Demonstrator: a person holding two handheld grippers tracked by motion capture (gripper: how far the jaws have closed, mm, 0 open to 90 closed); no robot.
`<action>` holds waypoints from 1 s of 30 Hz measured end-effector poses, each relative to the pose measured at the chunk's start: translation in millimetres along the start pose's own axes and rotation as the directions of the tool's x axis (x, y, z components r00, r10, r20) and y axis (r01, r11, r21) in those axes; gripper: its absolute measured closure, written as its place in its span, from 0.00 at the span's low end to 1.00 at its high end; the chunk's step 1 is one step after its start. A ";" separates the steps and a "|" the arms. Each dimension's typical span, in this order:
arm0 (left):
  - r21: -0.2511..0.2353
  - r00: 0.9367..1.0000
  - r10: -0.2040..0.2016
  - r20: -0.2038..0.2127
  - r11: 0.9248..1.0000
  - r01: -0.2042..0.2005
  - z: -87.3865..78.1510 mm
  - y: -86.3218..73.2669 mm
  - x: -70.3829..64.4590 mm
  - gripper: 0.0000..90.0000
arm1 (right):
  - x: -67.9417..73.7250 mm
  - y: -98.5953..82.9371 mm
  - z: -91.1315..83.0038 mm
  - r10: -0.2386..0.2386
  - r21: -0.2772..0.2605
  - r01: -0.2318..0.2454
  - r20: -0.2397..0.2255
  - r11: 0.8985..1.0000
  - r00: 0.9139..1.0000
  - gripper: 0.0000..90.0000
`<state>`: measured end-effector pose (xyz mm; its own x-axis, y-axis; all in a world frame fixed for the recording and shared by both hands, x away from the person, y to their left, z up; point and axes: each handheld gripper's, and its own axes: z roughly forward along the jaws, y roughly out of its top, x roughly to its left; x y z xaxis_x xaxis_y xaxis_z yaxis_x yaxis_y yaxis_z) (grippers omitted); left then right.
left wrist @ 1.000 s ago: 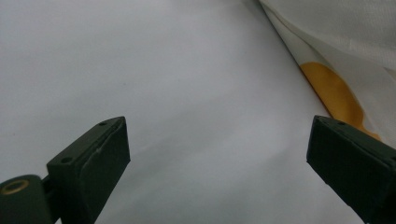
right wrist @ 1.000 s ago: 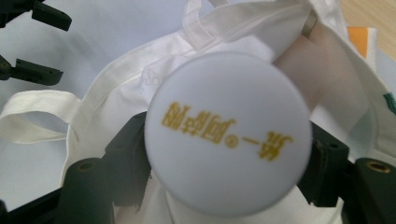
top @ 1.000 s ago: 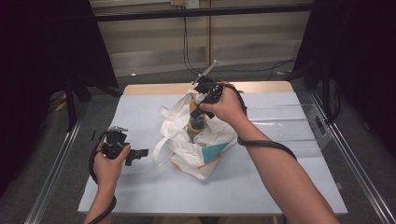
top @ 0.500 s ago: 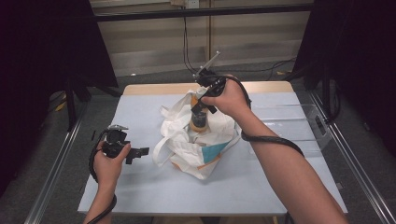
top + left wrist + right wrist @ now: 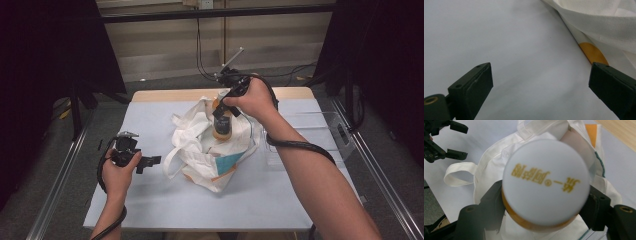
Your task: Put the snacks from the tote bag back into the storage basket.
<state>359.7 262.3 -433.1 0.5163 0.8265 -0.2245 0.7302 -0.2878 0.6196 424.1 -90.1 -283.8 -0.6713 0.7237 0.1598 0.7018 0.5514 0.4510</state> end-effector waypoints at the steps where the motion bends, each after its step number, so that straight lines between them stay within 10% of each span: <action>1: 0.002 1.000 0.002 -0.001 1.000 -0.002 -0.2 0.4 0.6 0.06 | -1.3 -0.6 -1.9 0.007 0.000 -0.007 0.000 1.000 1.000 0.34; 30: 0.003 0.999 0.033 0.005 0.999 -0.033 -1.8 13.7 -4.2 0.05 | -12.0 -5.8 -37.5 0.037 0.037 -0.038 0.024 0.999 0.999 0.34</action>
<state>366.8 255.8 -422.2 0.5426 0.8139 -0.2080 0.7139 -0.3163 0.6247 419.1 -117.6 -255.4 -0.6387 0.7537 0.1551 0.7353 0.5384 0.4117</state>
